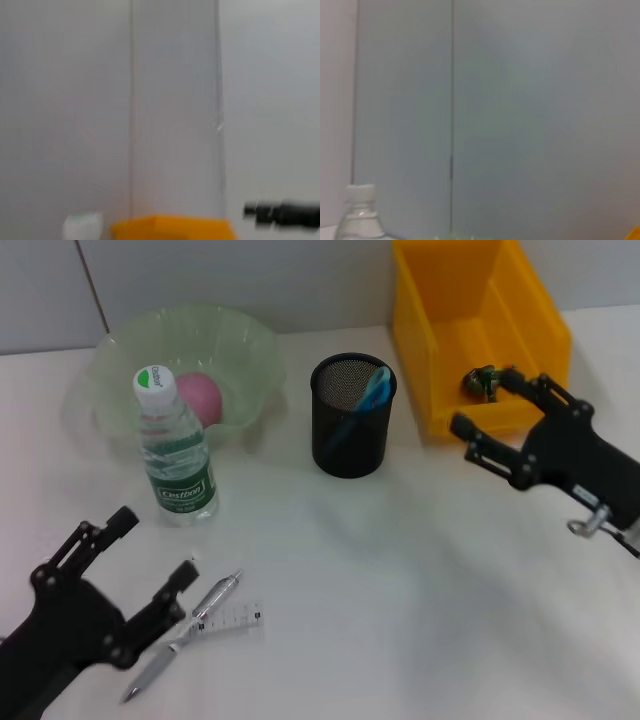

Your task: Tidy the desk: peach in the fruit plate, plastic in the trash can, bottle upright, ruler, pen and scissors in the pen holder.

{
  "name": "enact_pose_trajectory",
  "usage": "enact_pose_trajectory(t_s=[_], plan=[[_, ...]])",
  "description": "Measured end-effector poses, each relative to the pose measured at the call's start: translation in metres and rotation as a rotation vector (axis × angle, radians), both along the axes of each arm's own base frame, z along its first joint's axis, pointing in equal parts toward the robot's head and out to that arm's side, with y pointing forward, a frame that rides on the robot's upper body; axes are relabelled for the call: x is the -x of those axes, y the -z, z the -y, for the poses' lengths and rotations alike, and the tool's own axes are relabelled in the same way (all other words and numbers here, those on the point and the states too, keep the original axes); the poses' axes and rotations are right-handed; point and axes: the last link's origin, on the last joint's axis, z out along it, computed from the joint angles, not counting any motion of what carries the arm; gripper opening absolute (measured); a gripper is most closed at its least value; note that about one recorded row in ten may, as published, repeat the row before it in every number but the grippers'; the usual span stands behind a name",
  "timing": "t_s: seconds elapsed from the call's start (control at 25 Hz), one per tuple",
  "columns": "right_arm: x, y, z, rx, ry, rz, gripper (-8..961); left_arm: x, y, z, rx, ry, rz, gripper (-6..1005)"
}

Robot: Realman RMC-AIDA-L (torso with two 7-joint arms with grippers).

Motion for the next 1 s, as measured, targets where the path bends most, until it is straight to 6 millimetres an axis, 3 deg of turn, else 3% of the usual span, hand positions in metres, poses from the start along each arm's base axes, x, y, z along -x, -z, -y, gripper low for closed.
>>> enact_pose_trajectory(t_s=[0.08,0.12,0.28,0.44,0.52,0.8,1.0], plan=[[-0.004,-0.004,0.007,0.032,0.001,0.007,824,-0.002,-0.003,0.006,-0.001,0.022,0.021,796],[-0.007,-0.011,0.01,0.052,-0.003,0.011,824,-0.005,-0.014,0.018,0.023,0.091,0.065,796],[-0.011,-0.016,0.016,0.1,0.0,-0.002,823,-0.009,-0.023,0.017,0.116,0.154,0.099,796],[-0.015,-0.021,0.02,0.162,0.007,-0.01,823,-0.016,-0.022,-0.002,0.265,0.192,0.075,796],[-0.02,-0.024,0.023,0.165,0.015,0.009,823,-0.026,-0.022,-0.029,0.381,0.215,0.007,796],[-0.026,-0.025,0.026,0.161,0.04,0.02,823,-0.032,-0.025,-0.067,0.327,0.173,-0.154,796],[-0.027,-0.023,0.028,0.166,0.047,0.019,823,-0.052,-0.022,-0.074,0.317,0.176,-0.256,796]])
